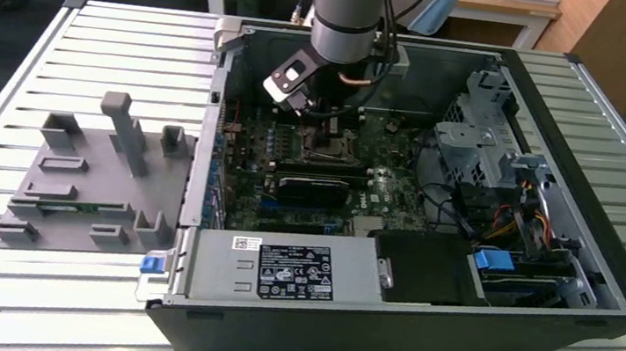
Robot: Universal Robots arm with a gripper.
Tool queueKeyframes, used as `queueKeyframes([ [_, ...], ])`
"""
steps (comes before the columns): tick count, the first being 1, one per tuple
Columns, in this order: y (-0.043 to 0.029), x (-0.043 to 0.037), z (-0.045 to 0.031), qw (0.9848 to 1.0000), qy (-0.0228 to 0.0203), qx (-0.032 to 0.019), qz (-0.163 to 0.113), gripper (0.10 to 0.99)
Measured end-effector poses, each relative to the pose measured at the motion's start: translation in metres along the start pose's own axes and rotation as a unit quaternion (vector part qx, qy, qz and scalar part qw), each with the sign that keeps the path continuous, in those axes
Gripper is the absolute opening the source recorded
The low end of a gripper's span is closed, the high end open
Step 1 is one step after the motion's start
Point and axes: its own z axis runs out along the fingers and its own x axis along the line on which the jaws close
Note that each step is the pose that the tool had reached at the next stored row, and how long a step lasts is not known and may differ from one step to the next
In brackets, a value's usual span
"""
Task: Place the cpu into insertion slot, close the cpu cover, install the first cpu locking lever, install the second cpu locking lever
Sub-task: 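Close the cpu cover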
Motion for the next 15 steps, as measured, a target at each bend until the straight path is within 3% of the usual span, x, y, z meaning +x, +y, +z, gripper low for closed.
queueKeyframes([
  [7,0.0003,0.0002,-0.0063,1.0000,0.0001,-0.0077,0.000,0.106],
  [12,-0.0039,0.0003,-0.0070,0.9998,-0.0003,-0.0182,-0.001,0.106],
  [15,-0.0038,0.0003,-0.0099,0.9998,-0.0003,-0.0195,-0.001,0.106],
])
